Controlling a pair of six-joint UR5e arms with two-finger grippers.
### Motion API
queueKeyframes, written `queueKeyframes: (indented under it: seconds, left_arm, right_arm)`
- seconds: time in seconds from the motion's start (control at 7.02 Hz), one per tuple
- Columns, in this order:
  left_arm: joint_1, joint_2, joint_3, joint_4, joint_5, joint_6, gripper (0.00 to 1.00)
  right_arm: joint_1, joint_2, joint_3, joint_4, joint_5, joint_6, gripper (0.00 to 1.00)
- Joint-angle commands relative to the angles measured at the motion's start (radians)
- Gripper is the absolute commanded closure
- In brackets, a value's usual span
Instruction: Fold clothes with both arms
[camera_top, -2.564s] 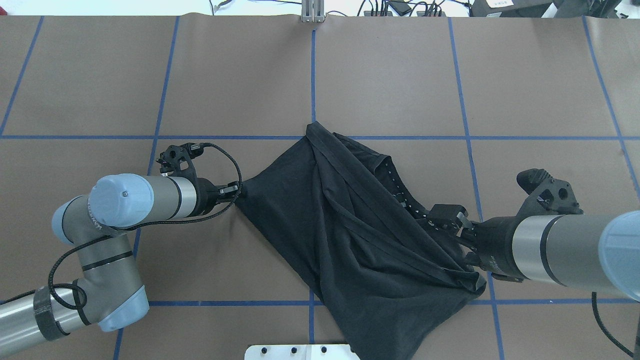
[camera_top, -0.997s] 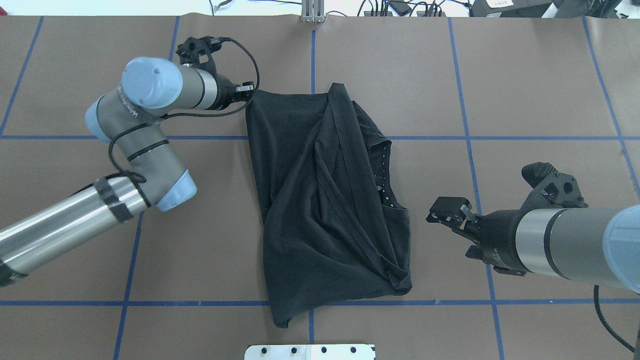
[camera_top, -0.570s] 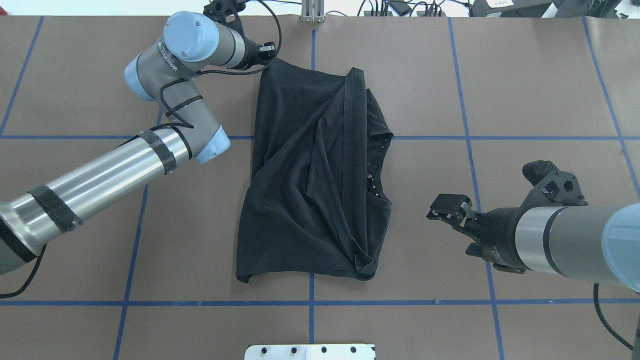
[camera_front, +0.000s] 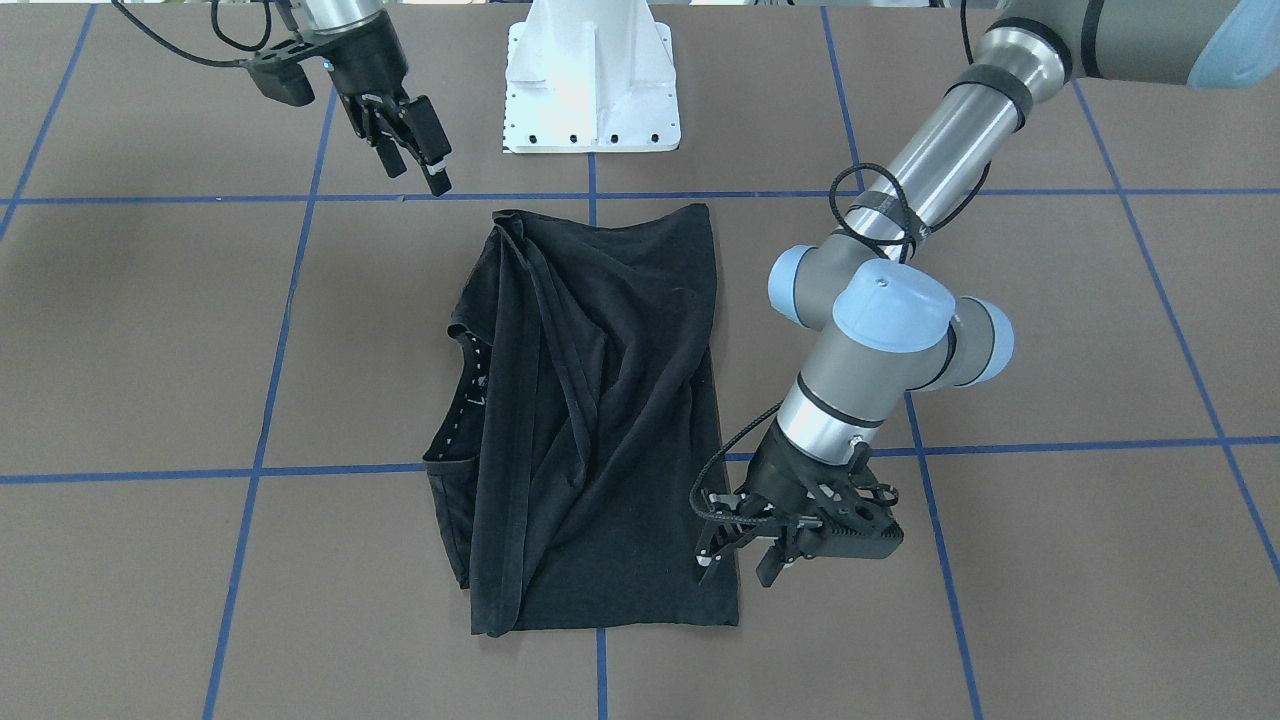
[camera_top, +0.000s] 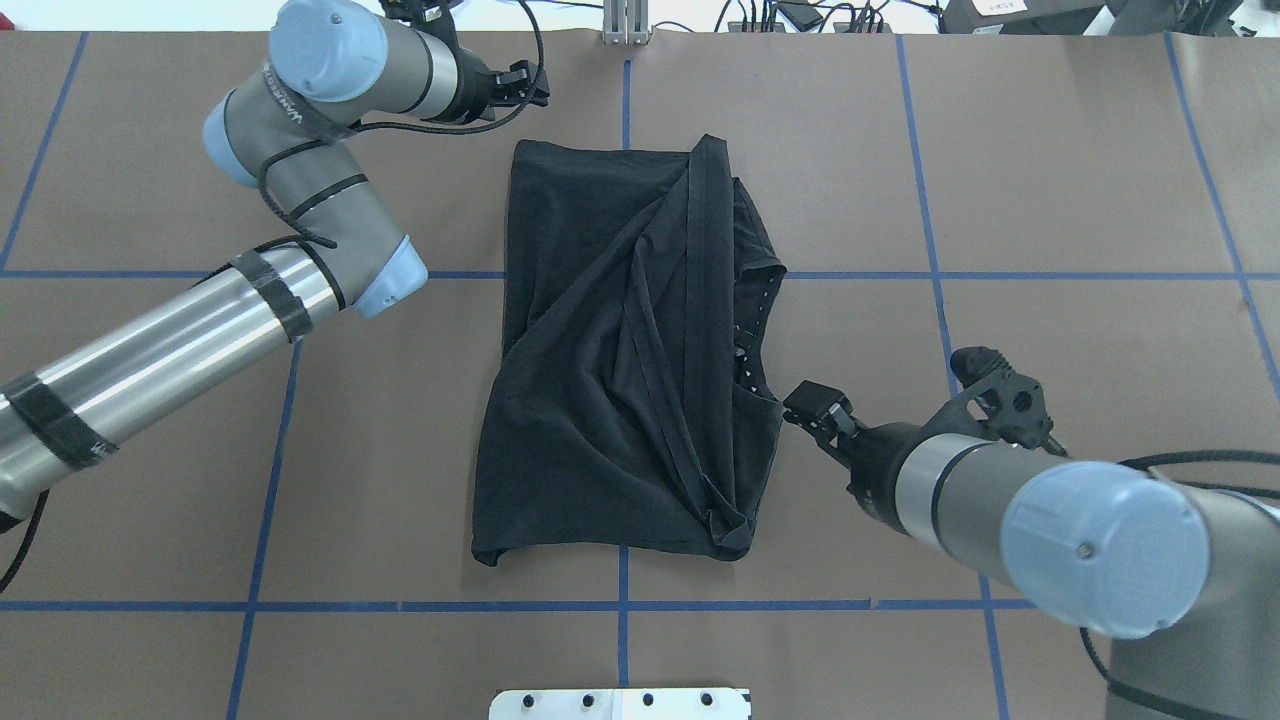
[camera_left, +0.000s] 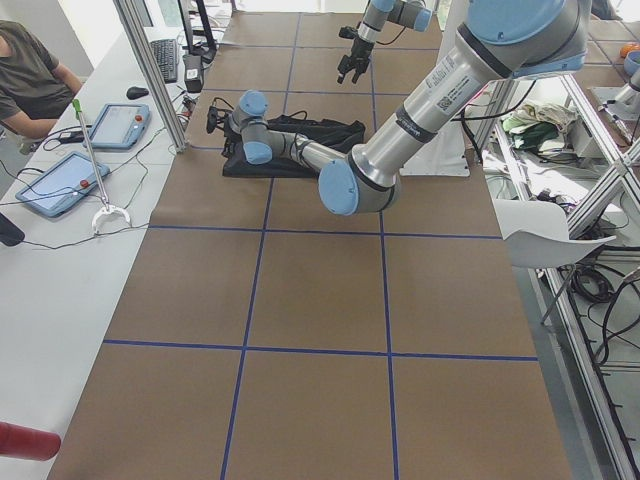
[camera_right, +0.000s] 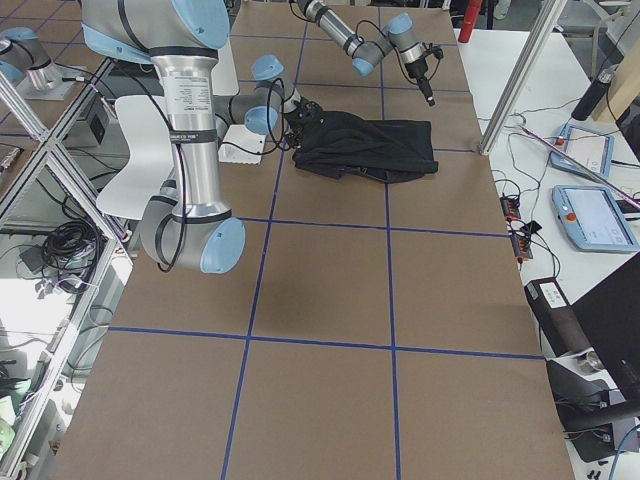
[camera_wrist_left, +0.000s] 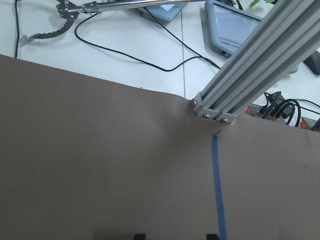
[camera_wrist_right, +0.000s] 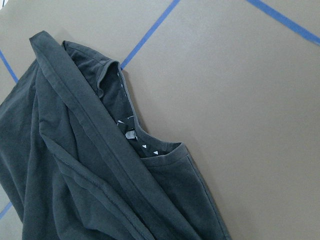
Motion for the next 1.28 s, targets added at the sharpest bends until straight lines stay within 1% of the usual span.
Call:
queueKeyframes:
  seconds: [0.0,0.14,0.28,0.71,1.0,1.14]
  left_arm:
    - [-0.006,0.127,-0.178,0.018,-0.035,-0.003,0.23]
    - [-0.006,0.129,-0.192,0.032,-0.035,-0.009,0.23]
    - [-0.006,0.129,-0.2,0.035,-0.034,-0.015,0.23]
    - [-0.006,0.129,-0.219,0.058,-0.034,-0.033,0.23]
    - [-0.004,0.132,-0.217,0.058,-0.032,-0.06,0.23]
    - [-0.004,0.137,-0.219,0.058,-0.031,-0.061,0.23]
  right_arm:
    - [-0.131,0.092,-0.143,0.002,-0.211,0.191,0.01]
    - [-0.143,0.165,-0.267,0.005,-0.242,0.237,0.01]
    - [-0.155,0.198,-0.326,0.005,-0.244,0.238,0.02]
    - [-0.166,0.194,-0.368,0.006,-0.242,0.227,0.11]
    - [-0.159,0.194,-0.35,-0.003,-0.234,0.222,0.14]
    - [-0.157,0.183,-0.315,-0.038,-0.233,0.222,0.15]
